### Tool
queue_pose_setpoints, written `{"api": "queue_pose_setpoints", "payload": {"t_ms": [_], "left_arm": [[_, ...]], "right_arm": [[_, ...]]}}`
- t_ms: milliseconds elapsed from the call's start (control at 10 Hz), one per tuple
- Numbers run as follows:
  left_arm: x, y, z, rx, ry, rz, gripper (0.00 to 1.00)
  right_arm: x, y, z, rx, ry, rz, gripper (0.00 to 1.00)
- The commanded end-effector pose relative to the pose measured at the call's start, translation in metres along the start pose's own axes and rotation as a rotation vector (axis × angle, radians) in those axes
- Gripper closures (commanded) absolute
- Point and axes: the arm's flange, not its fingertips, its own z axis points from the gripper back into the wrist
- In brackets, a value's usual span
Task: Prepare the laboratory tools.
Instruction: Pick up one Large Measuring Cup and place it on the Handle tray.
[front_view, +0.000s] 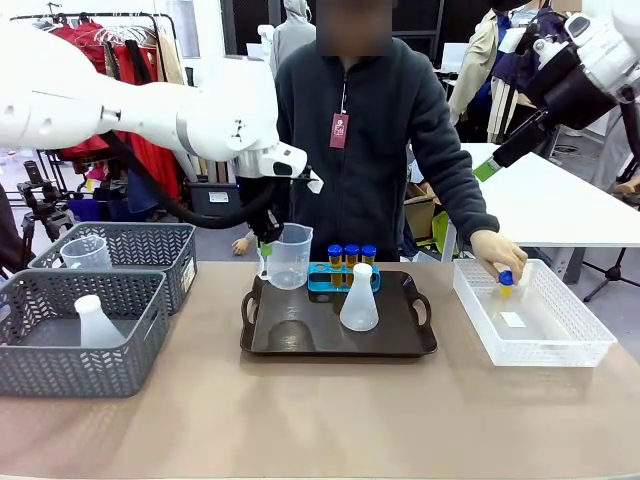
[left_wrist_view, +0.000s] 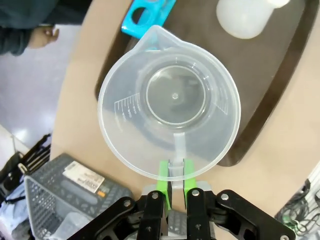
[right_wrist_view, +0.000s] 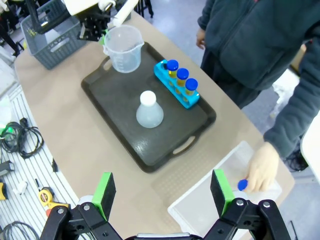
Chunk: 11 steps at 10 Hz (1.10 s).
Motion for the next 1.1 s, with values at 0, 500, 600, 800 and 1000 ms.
{"api": "queue_pose_setpoints", "payload": {"t_ms": [0,500,600,800,1000], "left_arm": [[-0.008,-0.002,-0.009,-0.028,-0.019,-0.072,1.0],[-0.006,-0.008,-0.037,-0.084,-0.055,-0.138,1.0],[-0.005,-0.01,-0.043,-0.108,-0.069,-0.139,1.0],[-0.004,-0.015,-0.053,-0.12,-0.058,-0.142,1.0],[-0.008,-0.019,-0.06,-0.123,-0.036,-0.147,1.0]], "right_arm": [[0.0,0.0,0.001,0.003,-0.006,0.001,0.0],[0.0,0.0,0.001,0.003,-0.006,0.001,0.0],[0.0,0.0,0.001,0.003,-0.006,0.001,0.0],[0.0,0.0,0.001,0.003,-0.006,0.001,0.0],[0.0,0.0,0.001,0.003,-0.006,0.001,0.0]]}}
